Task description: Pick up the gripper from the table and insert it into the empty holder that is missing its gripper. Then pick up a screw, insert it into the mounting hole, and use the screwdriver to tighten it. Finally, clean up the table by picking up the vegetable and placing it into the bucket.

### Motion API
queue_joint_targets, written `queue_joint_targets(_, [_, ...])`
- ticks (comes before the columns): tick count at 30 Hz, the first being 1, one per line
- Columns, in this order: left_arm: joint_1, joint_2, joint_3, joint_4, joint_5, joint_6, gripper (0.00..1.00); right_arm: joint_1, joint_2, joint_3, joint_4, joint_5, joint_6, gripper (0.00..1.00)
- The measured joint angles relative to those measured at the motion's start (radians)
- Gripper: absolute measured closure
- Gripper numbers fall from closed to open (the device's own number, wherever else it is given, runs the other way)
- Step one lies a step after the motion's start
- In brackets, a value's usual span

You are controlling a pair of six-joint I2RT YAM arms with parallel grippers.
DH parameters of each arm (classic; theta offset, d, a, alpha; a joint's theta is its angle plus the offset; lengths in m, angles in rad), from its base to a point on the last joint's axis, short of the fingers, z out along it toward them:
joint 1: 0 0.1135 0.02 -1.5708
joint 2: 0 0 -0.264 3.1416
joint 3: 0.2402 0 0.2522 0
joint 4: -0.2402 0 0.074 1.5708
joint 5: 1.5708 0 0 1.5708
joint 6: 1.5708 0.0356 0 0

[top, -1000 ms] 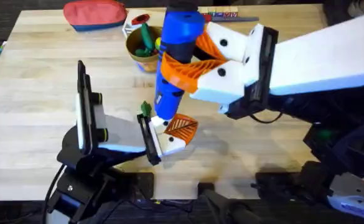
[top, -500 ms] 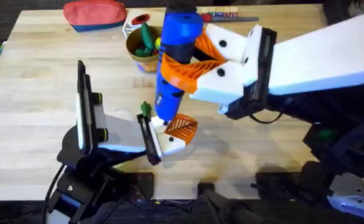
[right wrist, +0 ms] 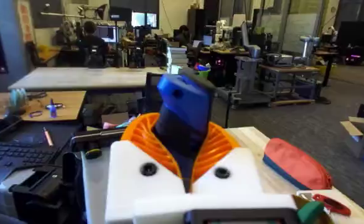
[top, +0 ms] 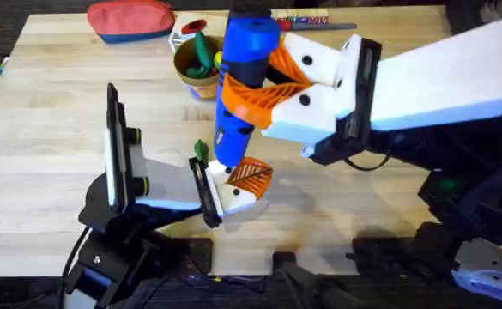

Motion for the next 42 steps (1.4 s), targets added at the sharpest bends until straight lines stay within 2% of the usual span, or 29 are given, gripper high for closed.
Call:
queue_joint_targets(20, [0.000,0.000,0.000,0.000,-0.004,0.000,0.987,0.000,-0.002,0.000,-0.026,0.000,0.004,0.995])
queue_joint_targets(29, [0.000,0.000,0.000,0.000,-0.008,0.000,0.987,0.000,-0.046,0.000,-0.023,0.000,0.004,0.995])
queue_joint_targets(42, [0.000,0.000,0.000,0.001,-0.008,0.000,0.987,0.000,-0.018,0.000,-0.023,0.000,0.026,0.995])
